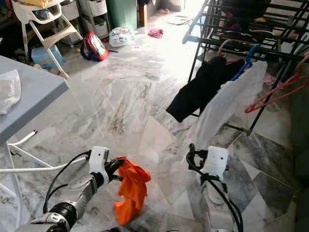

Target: Hang hanger

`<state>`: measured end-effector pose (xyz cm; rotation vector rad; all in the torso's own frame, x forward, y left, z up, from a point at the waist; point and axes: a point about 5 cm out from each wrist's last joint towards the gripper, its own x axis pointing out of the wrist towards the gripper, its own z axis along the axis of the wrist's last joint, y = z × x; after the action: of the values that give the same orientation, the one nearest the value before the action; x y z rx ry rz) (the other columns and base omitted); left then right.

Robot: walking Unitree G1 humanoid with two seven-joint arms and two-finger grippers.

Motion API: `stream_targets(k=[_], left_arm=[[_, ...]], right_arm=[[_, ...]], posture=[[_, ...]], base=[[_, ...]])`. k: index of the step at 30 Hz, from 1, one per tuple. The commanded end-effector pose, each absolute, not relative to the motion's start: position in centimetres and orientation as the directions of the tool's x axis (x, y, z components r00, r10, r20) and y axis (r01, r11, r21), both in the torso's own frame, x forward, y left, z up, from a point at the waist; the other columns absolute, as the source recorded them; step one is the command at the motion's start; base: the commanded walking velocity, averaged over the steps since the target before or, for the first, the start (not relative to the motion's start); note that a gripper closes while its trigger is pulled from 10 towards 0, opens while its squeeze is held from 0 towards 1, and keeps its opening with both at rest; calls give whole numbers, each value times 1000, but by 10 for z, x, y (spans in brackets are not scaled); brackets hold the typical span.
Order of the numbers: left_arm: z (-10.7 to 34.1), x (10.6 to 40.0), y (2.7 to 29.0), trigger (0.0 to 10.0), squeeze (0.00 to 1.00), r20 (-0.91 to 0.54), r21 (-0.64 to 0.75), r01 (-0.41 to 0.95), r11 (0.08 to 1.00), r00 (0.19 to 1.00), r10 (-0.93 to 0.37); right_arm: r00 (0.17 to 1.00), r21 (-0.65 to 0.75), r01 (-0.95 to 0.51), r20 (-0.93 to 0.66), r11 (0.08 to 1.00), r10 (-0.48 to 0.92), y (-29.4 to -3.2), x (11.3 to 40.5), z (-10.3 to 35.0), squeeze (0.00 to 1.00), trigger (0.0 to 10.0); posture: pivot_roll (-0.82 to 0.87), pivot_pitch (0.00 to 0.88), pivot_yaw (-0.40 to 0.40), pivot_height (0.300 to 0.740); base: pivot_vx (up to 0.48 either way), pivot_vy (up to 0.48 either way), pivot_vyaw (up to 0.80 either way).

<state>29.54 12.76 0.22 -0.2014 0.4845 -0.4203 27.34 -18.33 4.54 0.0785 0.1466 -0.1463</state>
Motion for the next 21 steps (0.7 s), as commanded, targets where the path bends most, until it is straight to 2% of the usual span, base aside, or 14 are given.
stream_targets(k=[1, 21], left_arm=[[2, 295, 131, 10000, 0, -413, -287, 337, 897, 801, -433], [-1, 292, 128, 10000, 0, -428, -280, 358, 891, 784, -450]], right_arm=[[976, 64, 153, -164, 986, -141, -183, 273, 44, 0, 10000], [977, 61, 148, -165, 987, -136, -182, 273, 44, 0, 10000]], posture=[[-65, 123, 21, 740], [-67, 124, 20, 740]], base=[[0, 330, -563], [0, 391, -553]])
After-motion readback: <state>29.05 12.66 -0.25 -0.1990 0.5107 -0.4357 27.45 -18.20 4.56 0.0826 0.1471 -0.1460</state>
